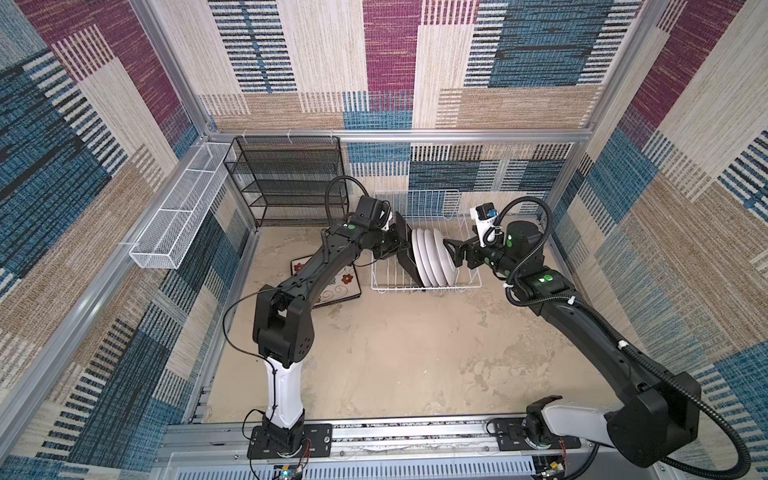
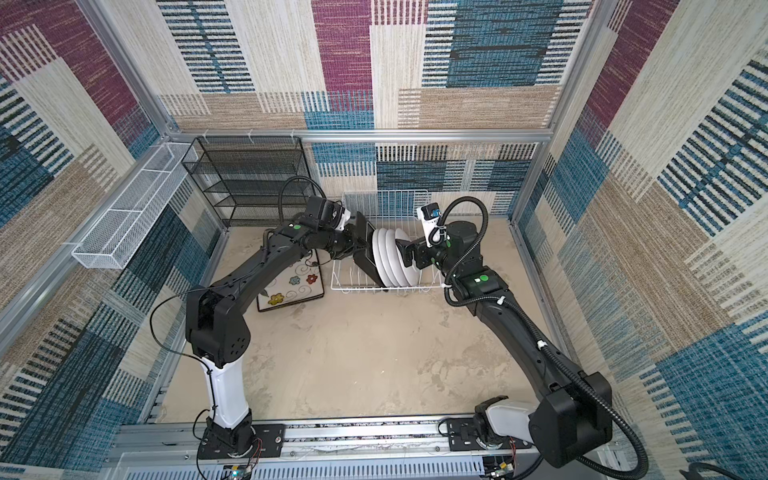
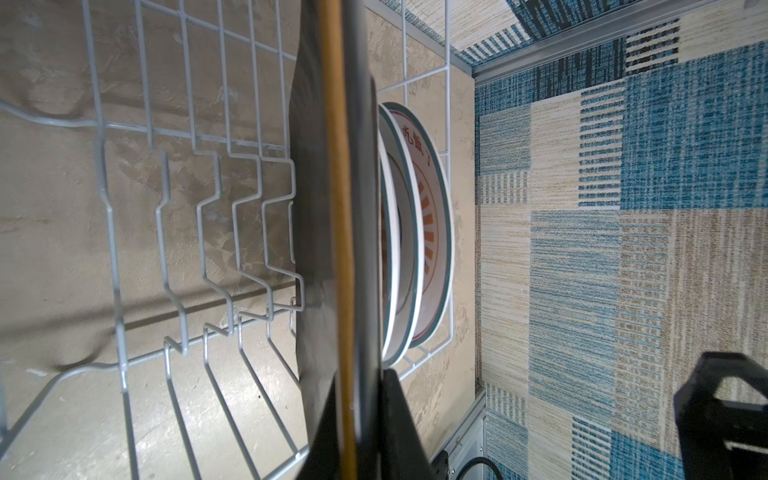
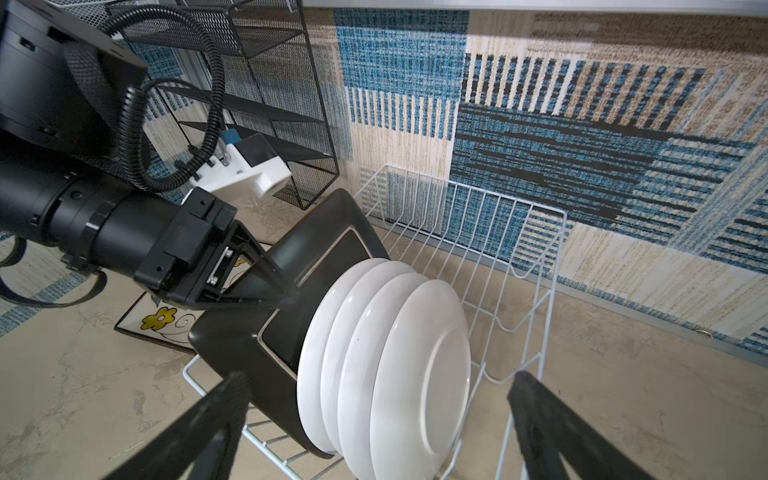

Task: Unload the plates from the dish rack
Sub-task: 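Tilt the dark square plate out of the rack toward the right gripper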

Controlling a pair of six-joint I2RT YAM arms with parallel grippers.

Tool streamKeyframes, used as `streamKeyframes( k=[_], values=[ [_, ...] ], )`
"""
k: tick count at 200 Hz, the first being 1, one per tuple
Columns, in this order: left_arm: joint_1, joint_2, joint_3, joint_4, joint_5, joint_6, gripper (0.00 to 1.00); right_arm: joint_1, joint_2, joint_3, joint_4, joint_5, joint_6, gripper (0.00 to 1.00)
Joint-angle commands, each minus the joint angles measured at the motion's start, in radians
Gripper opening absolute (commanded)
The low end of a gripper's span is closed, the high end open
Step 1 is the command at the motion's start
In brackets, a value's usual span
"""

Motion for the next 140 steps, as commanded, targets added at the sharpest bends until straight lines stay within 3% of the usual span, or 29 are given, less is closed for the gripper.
streamKeyframes(
  k=[1, 140],
  values=[
    [0.004, -0.028, 0.019, 0.051, 0.024, -0.009, 0.0, 0.001, -0.005, 0.005, 0.017, 0.005, -0.001, 1.0],
    [0.033, -0.087, 0.077, -0.041, -0.024, 0.075, 0.0, -0.003, 0.018, 0.019, 0.024, -0.012, 0.007, 1.0]
  ],
)
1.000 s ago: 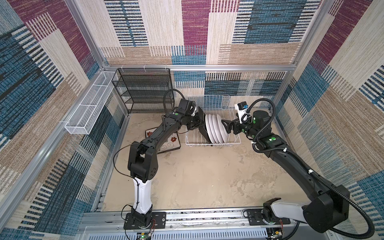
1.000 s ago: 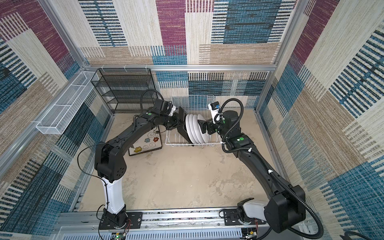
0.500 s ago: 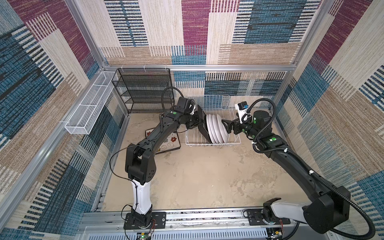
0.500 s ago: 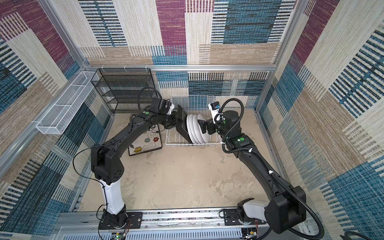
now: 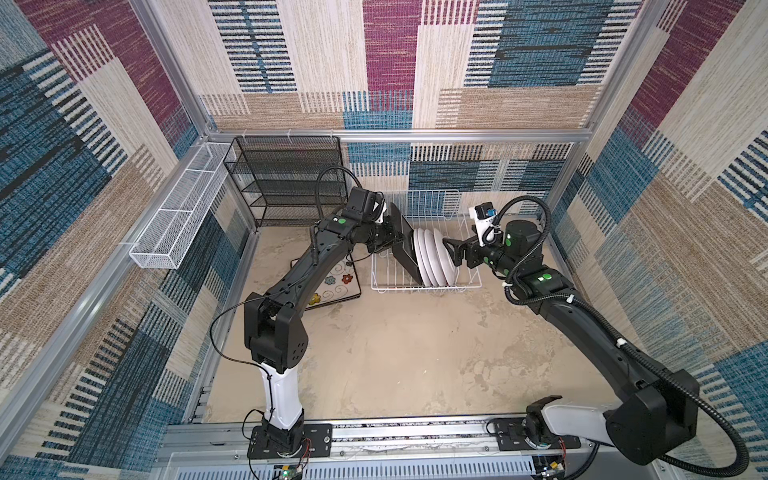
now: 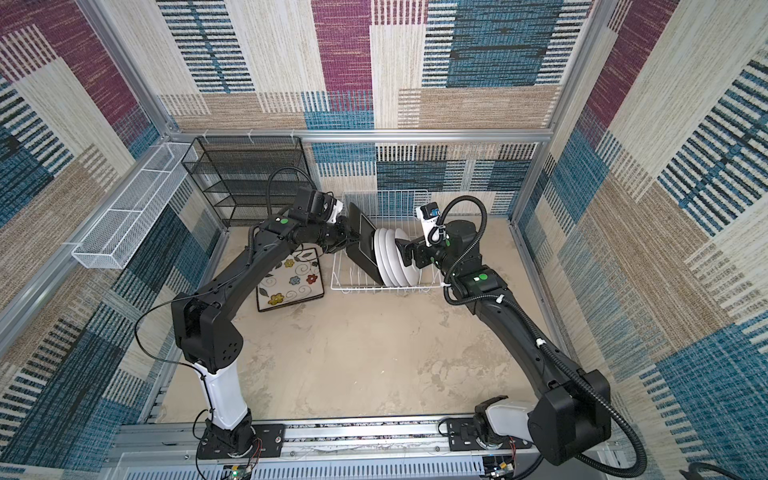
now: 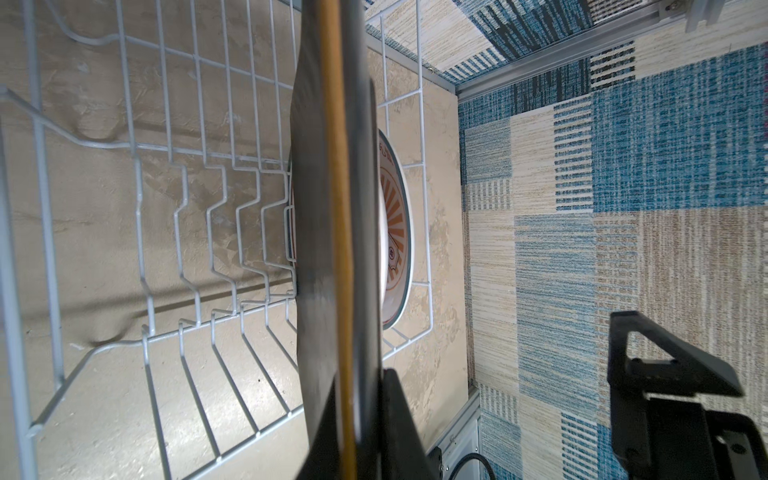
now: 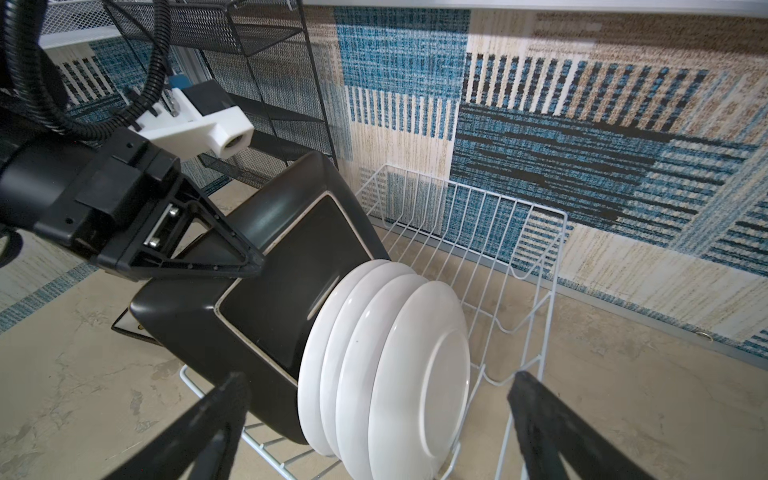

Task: Unload the plates from the dish rack
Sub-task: 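Tilt the dark square plate out of the rack toward the right gripper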

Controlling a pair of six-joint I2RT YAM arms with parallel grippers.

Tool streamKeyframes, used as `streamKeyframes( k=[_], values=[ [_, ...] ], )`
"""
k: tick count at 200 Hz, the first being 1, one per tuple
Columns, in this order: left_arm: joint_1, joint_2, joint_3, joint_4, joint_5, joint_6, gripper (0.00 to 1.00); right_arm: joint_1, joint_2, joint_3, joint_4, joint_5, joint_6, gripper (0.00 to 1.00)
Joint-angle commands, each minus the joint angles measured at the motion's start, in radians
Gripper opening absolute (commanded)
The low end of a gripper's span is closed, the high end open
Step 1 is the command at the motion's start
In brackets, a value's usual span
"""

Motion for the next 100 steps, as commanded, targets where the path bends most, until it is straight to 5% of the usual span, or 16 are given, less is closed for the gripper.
streamKeyframes(
  k=[1, 100],
  values=[
    [0.008, -0.028, 0.021, 0.049, -0.006, 0.051, 0.0, -0.001, 0.005, 0.012, 0.025, -0.011, 0.007, 1.0],
    [0.022, -0.06, 0.033, 0.037, -0.023, 0.086, 0.0, -0.012, 0.044, 0.046, 0.027, -0.083, 0.051, 1.0]
  ],
)
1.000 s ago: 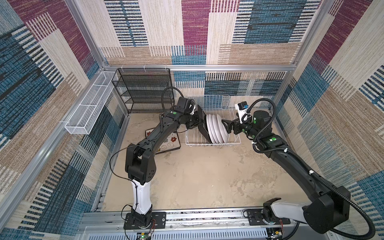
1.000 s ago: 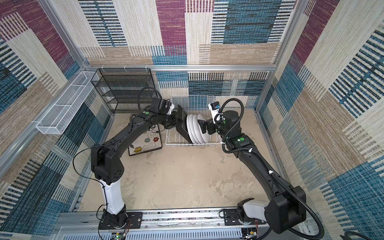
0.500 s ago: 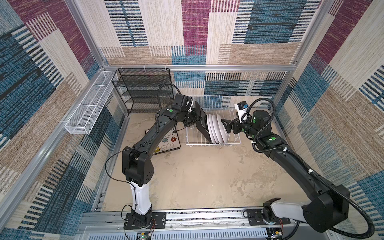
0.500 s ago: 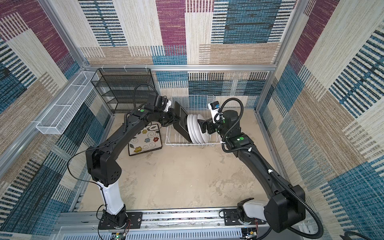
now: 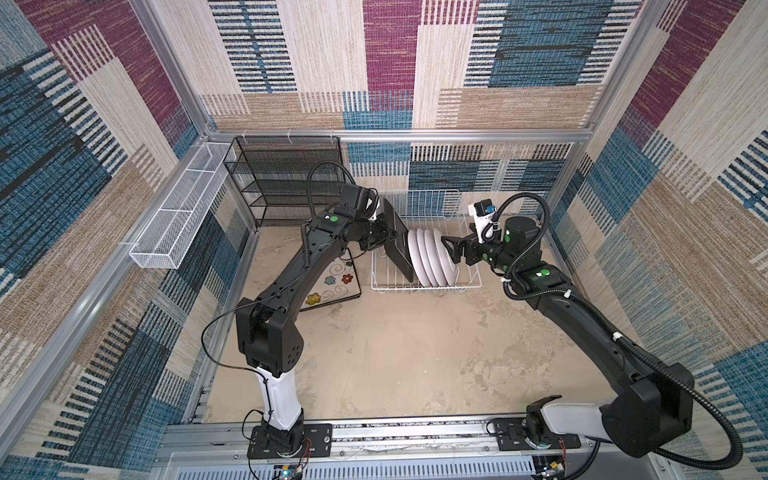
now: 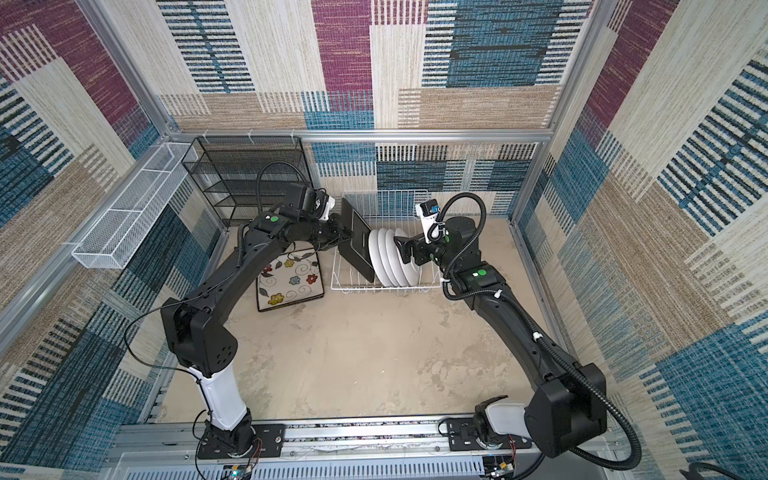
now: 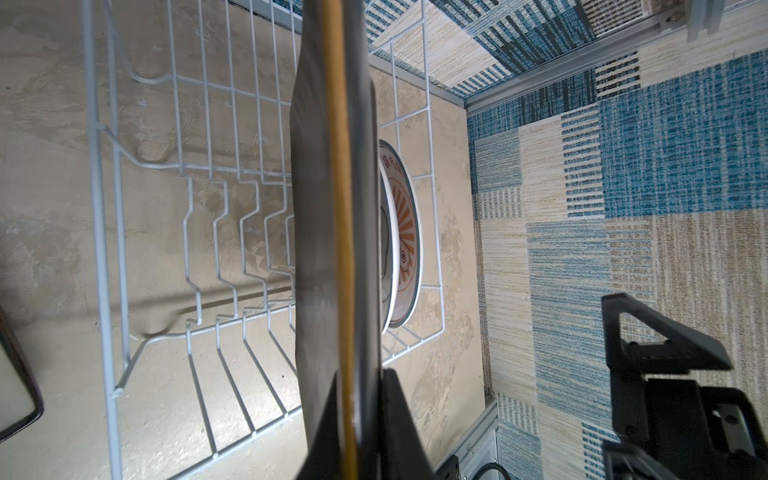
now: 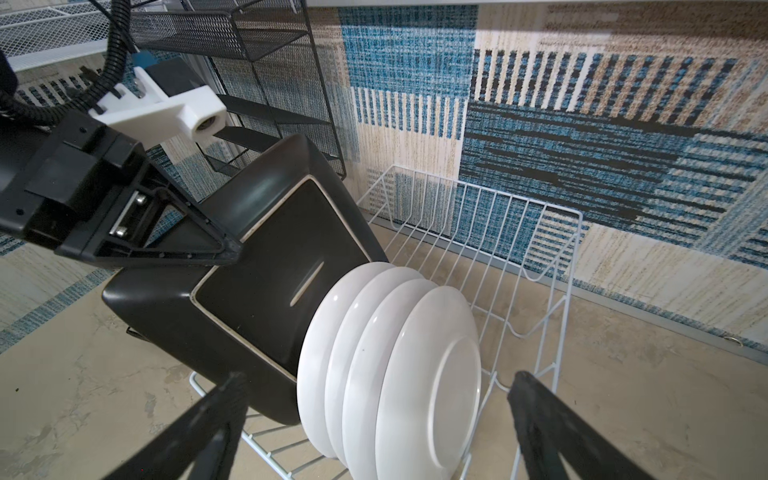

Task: Unload the plates from the dish rack
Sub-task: 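Tilt the dark square plate out of the rack toward the right gripper, then lift the dark square plate up out of the rack with the left gripper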

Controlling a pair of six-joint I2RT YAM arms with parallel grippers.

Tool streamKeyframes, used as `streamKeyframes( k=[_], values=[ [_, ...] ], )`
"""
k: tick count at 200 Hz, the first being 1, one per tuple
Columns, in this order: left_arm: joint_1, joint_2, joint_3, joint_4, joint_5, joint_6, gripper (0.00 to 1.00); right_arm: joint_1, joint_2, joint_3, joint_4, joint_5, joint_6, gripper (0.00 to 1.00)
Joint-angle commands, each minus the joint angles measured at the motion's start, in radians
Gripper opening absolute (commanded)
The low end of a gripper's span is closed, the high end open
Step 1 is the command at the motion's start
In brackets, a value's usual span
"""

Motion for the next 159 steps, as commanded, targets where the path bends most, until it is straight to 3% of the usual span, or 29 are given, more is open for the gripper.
streamKeyframes(
  k=[1, 159],
  values=[
    [0.003, -0.023, 0.023, 0.084, 0.017, 0.035, 0.0, -0.002, 0.008, 0.015, 0.025, -0.033, 0.025, 1.0],
    [0.02, -0.075, 0.071, 0.012, -0.055, 0.146, 0.0, -0.013, 0.069, 0.095, -0.005, -0.172, 0.144, 1.0]
  ],
)
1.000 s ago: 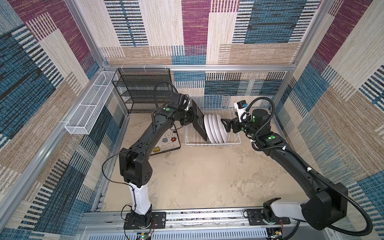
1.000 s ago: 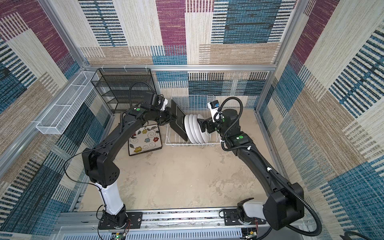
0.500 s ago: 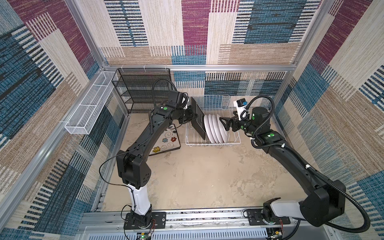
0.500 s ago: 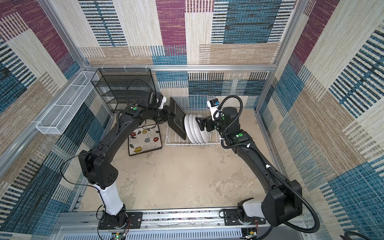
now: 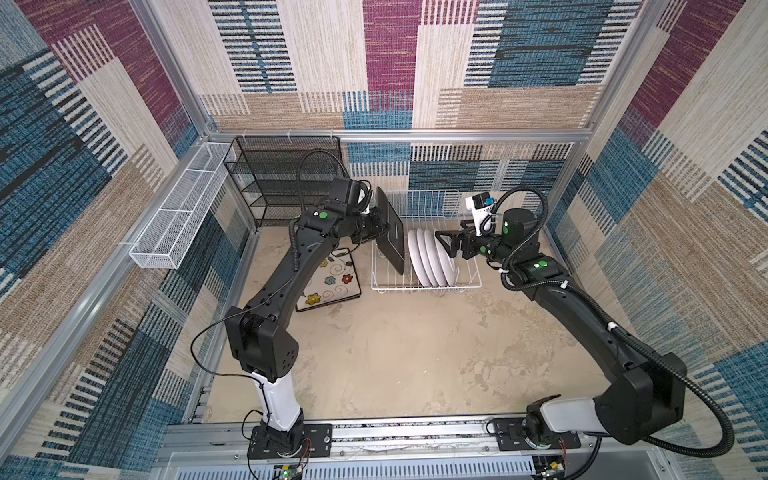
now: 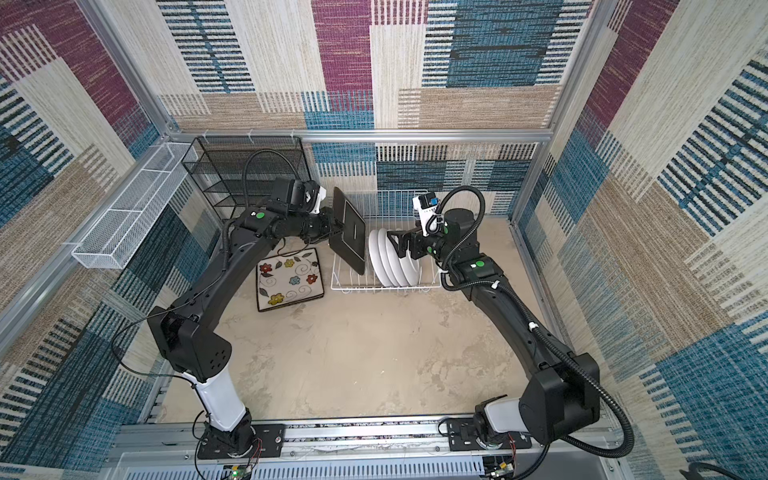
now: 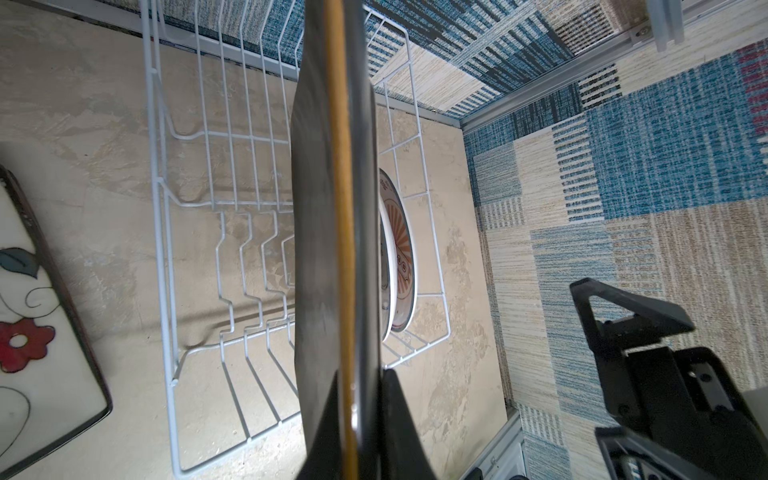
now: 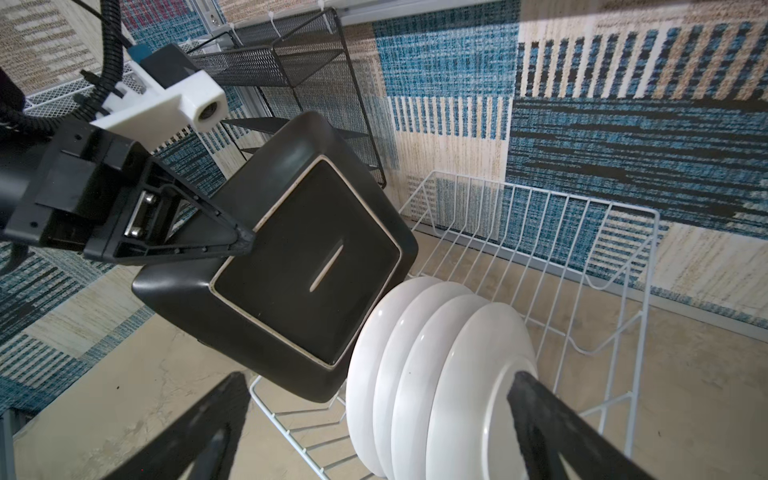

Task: Unload the plates from the dish rack
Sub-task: 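Lift the dark square plate up out of the rack with the left gripper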

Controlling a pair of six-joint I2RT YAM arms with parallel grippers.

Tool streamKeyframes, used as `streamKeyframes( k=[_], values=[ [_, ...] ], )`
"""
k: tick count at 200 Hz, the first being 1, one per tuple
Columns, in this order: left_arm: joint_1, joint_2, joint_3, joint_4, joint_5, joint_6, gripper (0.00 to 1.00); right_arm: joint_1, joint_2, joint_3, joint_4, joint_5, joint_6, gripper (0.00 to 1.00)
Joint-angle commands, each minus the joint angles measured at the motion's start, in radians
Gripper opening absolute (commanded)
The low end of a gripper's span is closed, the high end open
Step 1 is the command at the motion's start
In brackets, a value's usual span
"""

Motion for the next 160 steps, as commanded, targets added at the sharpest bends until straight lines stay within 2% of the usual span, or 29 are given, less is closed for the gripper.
streamKeyframes(
  k=[1, 47, 86, 160],
  values=[
    [-0.001, -0.027, 0.019, 0.069, -0.009, 0.06, 0.0, -0.002, 0.01, 0.019, 0.002, -0.036, 0.036, 1.0],
    [0.0, -0.053, 0.021, 0.069, -0.044, 0.134, 0.0, -0.007, 0.037, 0.065, -0.029, -0.061, 0.088, 1.0],
    [-0.002, -0.088, 0.013, 0.103, -0.05, 0.262, 0.0, -0.017, 0.067, 0.122, -0.066, -0.093, 0.155, 1.0],
    [-0.024, -0.264, -0.194, 0.283, -0.137, 0.576, 0.0, -0.071, 0.143, 0.219, -0.083, -0.251, 0.364, 1.0]
  ],
)
